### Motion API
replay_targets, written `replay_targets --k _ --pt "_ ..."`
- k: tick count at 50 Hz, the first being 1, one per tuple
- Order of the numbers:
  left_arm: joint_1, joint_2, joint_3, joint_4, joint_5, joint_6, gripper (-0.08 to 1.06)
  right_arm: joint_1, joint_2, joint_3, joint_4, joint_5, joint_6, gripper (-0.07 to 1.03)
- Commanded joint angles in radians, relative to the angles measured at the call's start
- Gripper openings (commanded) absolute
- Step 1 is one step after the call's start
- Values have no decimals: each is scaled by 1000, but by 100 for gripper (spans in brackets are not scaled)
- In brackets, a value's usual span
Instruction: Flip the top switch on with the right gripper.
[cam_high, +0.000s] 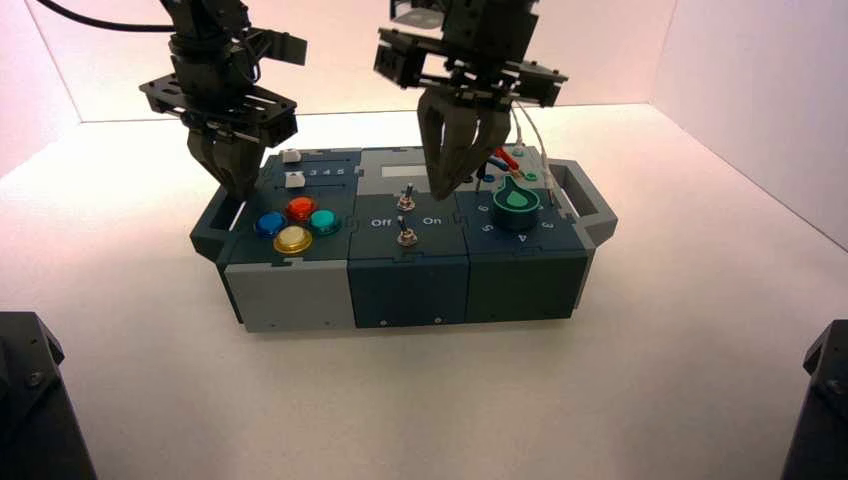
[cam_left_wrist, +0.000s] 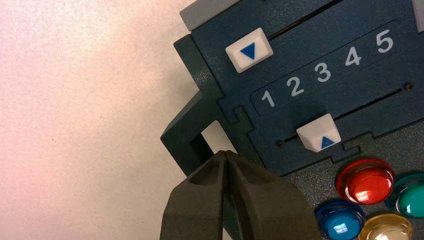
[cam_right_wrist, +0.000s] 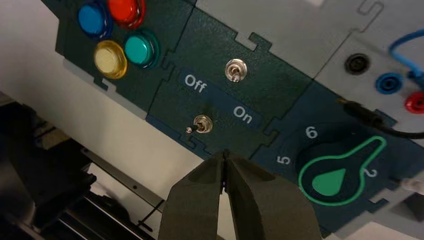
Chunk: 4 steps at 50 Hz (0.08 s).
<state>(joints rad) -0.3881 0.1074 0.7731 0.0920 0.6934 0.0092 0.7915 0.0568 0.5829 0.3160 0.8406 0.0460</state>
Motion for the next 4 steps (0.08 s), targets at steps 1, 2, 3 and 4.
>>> replay_targets --k 1,2,3,4 --pt "-2 63 9 8 5 31 -3 11 -9 -12 11 -8 0 -2" --pt "-3 63 8 8 5 32 -3 12 -9 -12 11 -8 -2 -2" --pt "-3 64 8 8 6 32 -3 12 -9 -12 11 -9 -2 -2" --pt "-3 67 5 8 8 32 -3 12 -11 -11 11 -9 -2 -2"
